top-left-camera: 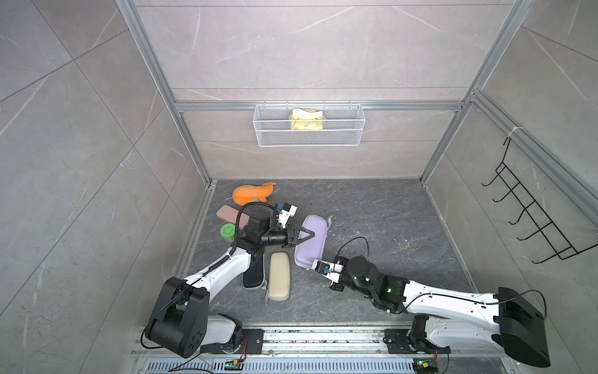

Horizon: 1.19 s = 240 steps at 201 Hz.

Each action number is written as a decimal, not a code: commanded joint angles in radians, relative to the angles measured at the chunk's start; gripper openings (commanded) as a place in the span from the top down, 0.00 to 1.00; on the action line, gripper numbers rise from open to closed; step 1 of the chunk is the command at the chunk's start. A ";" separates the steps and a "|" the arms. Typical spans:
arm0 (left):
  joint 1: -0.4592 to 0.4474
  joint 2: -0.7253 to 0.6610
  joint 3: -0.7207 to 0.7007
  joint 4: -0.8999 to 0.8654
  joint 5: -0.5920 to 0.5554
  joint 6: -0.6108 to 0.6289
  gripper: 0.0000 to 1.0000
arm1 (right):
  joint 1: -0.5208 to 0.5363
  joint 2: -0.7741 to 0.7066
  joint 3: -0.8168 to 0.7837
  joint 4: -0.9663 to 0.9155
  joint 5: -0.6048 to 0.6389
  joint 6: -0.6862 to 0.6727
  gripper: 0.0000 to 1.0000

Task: Put umbrellas into zippered umbrella sleeves
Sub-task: Zip the zipper on the umbrella sleeve, then adjust the umbrella sleeve.

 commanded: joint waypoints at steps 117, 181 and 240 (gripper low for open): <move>0.054 -0.024 -0.144 0.539 -0.455 -0.138 1.00 | 0.107 0.054 0.196 -0.231 -0.039 0.391 0.64; 0.019 0.006 -0.176 0.716 -0.552 -0.193 1.00 | -0.164 -0.005 0.313 -0.616 -0.062 0.760 0.78; -0.058 -0.011 -0.184 0.728 -0.653 -0.192 1.00 | -0.400 0.013 0.196 -0.120 -0.565 1.237 0.24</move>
